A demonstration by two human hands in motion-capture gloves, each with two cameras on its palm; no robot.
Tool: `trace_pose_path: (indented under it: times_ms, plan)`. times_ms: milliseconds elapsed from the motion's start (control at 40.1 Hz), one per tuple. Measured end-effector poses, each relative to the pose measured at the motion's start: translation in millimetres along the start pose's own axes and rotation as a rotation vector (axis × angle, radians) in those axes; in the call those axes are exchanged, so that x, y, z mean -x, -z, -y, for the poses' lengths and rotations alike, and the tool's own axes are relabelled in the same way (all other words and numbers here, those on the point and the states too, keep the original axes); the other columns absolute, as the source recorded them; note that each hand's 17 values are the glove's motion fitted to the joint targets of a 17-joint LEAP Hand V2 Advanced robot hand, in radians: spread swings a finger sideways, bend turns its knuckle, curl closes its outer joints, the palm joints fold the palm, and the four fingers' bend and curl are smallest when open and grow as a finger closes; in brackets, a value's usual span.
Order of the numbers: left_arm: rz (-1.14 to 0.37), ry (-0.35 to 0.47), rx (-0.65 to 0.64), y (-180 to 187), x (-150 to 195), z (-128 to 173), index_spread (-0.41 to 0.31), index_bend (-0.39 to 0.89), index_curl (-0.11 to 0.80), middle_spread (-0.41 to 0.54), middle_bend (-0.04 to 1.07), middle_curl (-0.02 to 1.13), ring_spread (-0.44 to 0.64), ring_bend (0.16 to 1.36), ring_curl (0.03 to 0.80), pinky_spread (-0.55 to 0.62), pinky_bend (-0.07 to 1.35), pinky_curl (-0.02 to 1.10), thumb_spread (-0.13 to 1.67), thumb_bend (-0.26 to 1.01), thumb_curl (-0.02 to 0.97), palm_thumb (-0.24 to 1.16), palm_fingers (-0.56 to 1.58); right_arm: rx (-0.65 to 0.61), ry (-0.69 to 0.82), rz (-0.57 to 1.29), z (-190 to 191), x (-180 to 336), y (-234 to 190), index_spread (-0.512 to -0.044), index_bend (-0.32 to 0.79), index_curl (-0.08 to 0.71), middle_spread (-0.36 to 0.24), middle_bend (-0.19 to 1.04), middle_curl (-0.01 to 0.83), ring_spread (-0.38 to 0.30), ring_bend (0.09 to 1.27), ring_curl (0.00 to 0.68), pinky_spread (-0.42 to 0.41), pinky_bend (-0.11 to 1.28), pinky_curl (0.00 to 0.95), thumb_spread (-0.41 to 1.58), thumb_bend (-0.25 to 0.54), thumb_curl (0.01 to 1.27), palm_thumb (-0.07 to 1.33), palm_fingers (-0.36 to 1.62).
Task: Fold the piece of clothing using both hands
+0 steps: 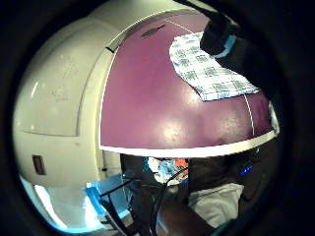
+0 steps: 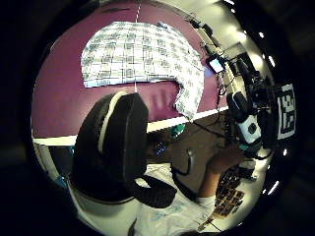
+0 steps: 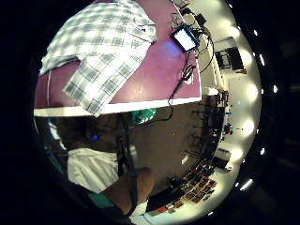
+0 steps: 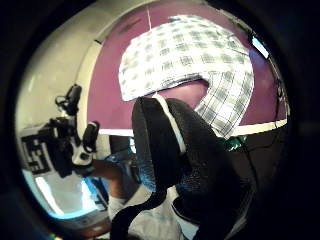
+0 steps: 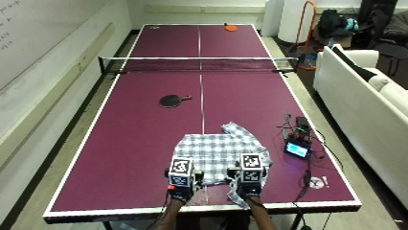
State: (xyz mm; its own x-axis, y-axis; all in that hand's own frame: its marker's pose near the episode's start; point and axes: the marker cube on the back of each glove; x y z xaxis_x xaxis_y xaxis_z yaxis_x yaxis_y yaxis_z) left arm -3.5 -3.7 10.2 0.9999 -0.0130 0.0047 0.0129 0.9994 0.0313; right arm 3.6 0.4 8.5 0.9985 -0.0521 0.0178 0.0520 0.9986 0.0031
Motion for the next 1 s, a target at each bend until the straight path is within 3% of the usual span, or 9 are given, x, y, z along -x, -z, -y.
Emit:
trace_pose_path:
  times_ms: [150,300,399,599,724,774,849,899,999]
  plan:
    - [-0.002,-0.002,0.001,-20,-7,5,-0.045,0.12,0.211,0.047,0.18,0.30,0.21,0.63,0.281,0.26,0.53,0.33,1.24,-0.01,0.203,0.18,0.33,0.015,-0.028,-0.009,12,-16,-30,-0.409,0.11,0.242,-0.074,0.18,0.280,0.104,0.26,0.199,0.258,0.38,0.303,1.25,0.001,0.17,0.30,0.05]
    - [0.027,0.013,0.045,-62,-8,24,-0.038,0.11,0.215,0.049,0.18,0.31,0.21,0.64,0.287,0.26,0.53,0.34,1.23,-0.02,0.215,0.18,0.31,0.074,-0.052,-0.019,23,-31,-67,-0.398,0.08,0.213,-0.046,0.18,0.285,0.121,0.29,0.216,0.261,0.47,0.332,1.23,-0.019,0.18,0.28,-0.03]
    - [0.022,0.025,0.103,-91,-9,38,-0.037,0.11,0.216,0.050,0.18,0.31,0.21,0.64,0.289,0.25,0.54,0.35,1.23,0.00,0.227,0.21,0.31,0.139,-0.061,-0.019,32,-41,-92,-0.391,0.07,0.192,-0.019,0.15,0.273,0.136,0.25,0.209,0.258,0.54,0.350,1.20,-0.025,0.19,0.27,-0.12]
    - [0.041,0.020,0.220,-66,-19,13,-0.028,0.12,0.225,0.051,0.18,0.32,0.20,0.65,0.292,0.23,0.55,0.36,1.24,-0.01,0.242,0.25,0.32,0.408,0.000,0.068,0,-37,-90,-0.383,0.08,0.164,0.003,0.16,0.265,0.129,0.23,0.211,0.228,0.56,0.360,1.15,-0.025,0.20,0.25,-0.15]
    - [0.054,0.029,0.191,-70,-19,18,-0.047,0.17,0.245,0.034,0.19,0.33,0.17,0.65,0.296,0.22,0.52,0.35,1.27,-0.01,0.242,0.26,0.38,0.417,-0.067,0.067,3,-48,-97,-0.374,0.08,0.153,-0.005,0.19,0.268,0.082,0.26,0.226,0.206,0.55,0.356,1.13,-0.022,0.21,0.25,-0.09]
    - [0.079,0.024,0.145,-68,-19,21,-0.066,0.20,0.264,0.025,0.18,0.32,0.15,0.64,0.291,0.21,0.49,0.35,1.29,-0.01,0.240,0.25,0.43,0.385,-0.112,0.038,4,-54,-97,-0.370,0.11,0.159,-0.023,0.21,0.278,0.052,0.29,0.234,0.188,0.52,0.352,1.12,-0.023,0.22,0.25,-0.02]
    - [0.148,0.028,0.051,-70,-17,29,-0.109,0.27,0.301,-0.039,0.20,0.33,0.06,0.64,0.286,0.16,0.43,0.33,1.32,0.01,0.249,0.30,0.60,0.180,-0.088,0.020,23,-56,-99,-0.371,0.23,0.202,-0.072,0.24,0.292,-0.020,0.33,0.240,0.157,0.46,0.327,1.12,0.000,0.23,0.30,0.20]
    - [0.195,0.031,-0.020,-80,-14,40,-0.141,0.30,0.321,-0.068,0.15,0.32,-0.01,0.66,0.291,0.11,0.41,0.33,1.33,0.04,0.261,0.35,0.69,0.051,-0.066,0.007,29,-54,-93,-0.380,0.28,0.222,-0.115,0.27,0.303,-0.074,0.34,0.231,0.128,0.39,0.295,1.13,0.020,0.24,0.36,0.41]
    - [0.192,-0.015,-0.242,-121,-15,88,-0.199,0.34,0.355,-0.097,0.06,0.28,-0.13,0.70,0.315,0.01,0.45,0.34,1.32,0.06,0.283,0.43,0.83,-0.094,-0.032,-0.046,27,-52,-80,-0.379,0.36,0.276,-0.193,0.31,0.327,-0.176,0.44,0.267,0.063,0.27,0.265,1.16,0.095,0.27,0.53,0.74]
